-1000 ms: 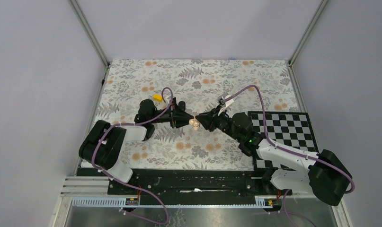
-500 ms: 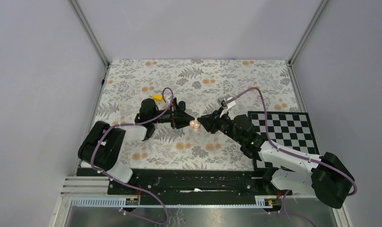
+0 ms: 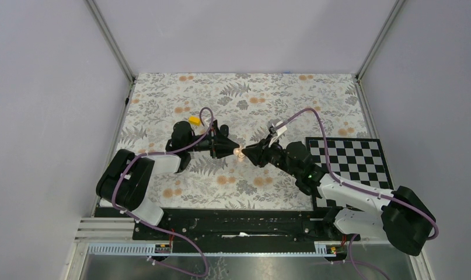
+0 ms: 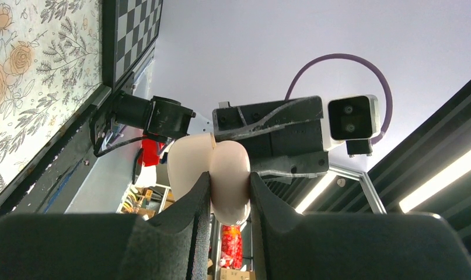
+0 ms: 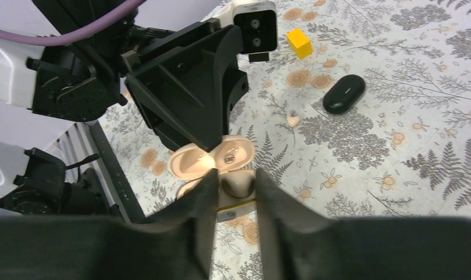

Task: Insert the wireless bluetooth earbuds into the charging case
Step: Place the earbud in the charging case.

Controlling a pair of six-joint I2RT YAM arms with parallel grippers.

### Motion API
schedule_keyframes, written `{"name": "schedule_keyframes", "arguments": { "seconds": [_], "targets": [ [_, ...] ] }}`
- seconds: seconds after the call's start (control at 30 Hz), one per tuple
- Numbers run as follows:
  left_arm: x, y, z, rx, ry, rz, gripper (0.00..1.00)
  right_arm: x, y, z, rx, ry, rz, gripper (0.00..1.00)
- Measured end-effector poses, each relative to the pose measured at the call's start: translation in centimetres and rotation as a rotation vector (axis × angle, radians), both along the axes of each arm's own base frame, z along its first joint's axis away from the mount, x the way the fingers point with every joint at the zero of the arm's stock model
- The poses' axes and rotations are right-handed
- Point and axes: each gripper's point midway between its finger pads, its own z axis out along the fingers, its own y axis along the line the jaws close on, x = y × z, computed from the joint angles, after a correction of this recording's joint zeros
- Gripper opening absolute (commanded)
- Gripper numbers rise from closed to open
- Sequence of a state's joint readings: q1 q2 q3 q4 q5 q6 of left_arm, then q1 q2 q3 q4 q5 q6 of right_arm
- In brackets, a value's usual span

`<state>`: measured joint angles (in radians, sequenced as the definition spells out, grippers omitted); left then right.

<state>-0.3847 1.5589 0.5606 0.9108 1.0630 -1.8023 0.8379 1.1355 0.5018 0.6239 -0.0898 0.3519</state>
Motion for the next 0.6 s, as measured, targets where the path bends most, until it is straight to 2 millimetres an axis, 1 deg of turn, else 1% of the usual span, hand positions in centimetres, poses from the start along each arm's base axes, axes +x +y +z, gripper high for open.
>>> {"name": "schedule_keyframes", "arguments": {
  "seconds": [0.03,0.17,0.2,0.23,0.33,0.43,0.53,0.57,0.6],
  "targets": [
    [0.0,0.0,0.0,0.0,0.0,0.0,0.0,0.0,0.0,0.0,0.001,-0.001,0.0,0.44],
    [0.0,0.0,0.0,0.0,0.0,0.002,0.0,-0.3,0.2,0.4,0.003,-0.001,0.008,0.46],
    [0.0,0.0,0.0,0.0,-0.001,0.001,0.0,-0.3,0.2,0.5,-0.003,0.004,0.009,0.49],
    [0.0,0.0,0.0,-0.001,-0.004,0.001,0.0,-0.3,0.2,0.7,-0.007,0.007,0.011,0.57],
    [0.2,-0.1,0.3,-0.005,-0.022,0.002,0.0,-0.6,0.4,1.3,-0.026,0.026,0.016,0.77],
    [0.4,-0.1,0.7,-0.007,-0.056,0.004,0.0,-1.0,0.0,1.6,-0.044,0.034,0.016,0.87],
    [0.5,-0.2,1.6,-0.006,-0.121,0.004,0.0,-1.5,-0.9,0.8,-0.086,0.062,-0.001,0.97],
    [0.6,-0.2,1.8,-0.004,-0.145,0.002,0.0,-1.6,-1.4,0.6,-0.098,0.069,-0.014,0.99],
    [0.6,-0.3,1.9,-0.001,-0.161,0.001,0.0,-1.7,-1.7,0.7,-0.103,0.072,-0.022,0.99]
  ]
}}
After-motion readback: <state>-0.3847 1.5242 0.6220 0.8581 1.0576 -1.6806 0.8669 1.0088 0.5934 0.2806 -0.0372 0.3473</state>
